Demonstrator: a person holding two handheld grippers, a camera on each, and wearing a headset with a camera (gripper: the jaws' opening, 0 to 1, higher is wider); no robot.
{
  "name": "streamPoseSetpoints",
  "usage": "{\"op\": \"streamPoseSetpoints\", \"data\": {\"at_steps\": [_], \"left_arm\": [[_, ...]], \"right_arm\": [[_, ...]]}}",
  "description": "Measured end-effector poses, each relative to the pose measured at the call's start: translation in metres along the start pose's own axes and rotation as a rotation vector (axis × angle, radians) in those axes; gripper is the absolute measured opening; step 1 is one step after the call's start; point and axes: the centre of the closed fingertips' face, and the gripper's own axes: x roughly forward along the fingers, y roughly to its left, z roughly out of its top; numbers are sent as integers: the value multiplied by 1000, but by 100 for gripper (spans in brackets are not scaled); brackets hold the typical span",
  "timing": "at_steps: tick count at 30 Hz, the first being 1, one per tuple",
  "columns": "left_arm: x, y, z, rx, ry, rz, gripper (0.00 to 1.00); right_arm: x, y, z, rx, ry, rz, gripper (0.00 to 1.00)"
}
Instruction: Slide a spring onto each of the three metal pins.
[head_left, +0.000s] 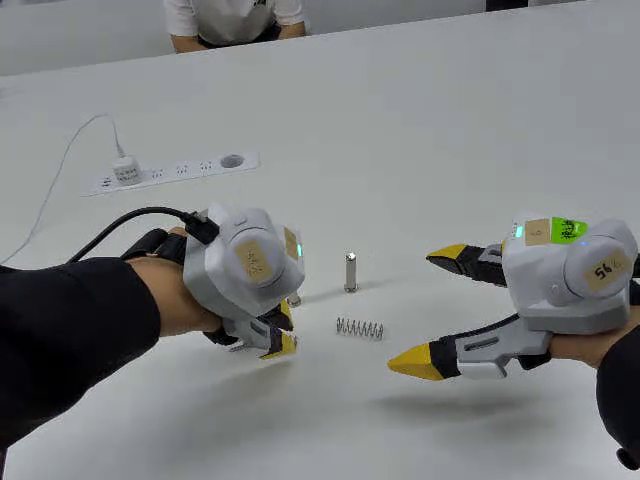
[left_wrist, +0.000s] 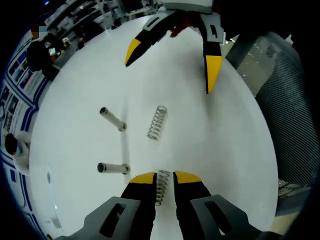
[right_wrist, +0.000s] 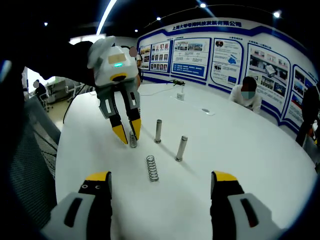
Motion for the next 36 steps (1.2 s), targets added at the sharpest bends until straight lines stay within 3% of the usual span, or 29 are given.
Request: {"op": "streamPoseSetpoints", "data": {"at_steps": [36], "left_arm": [[13, -3, -5, 21, 61, -32, 12]], "right_arm": [[0, -1, 0, 1, -3, 1, 83]]}}
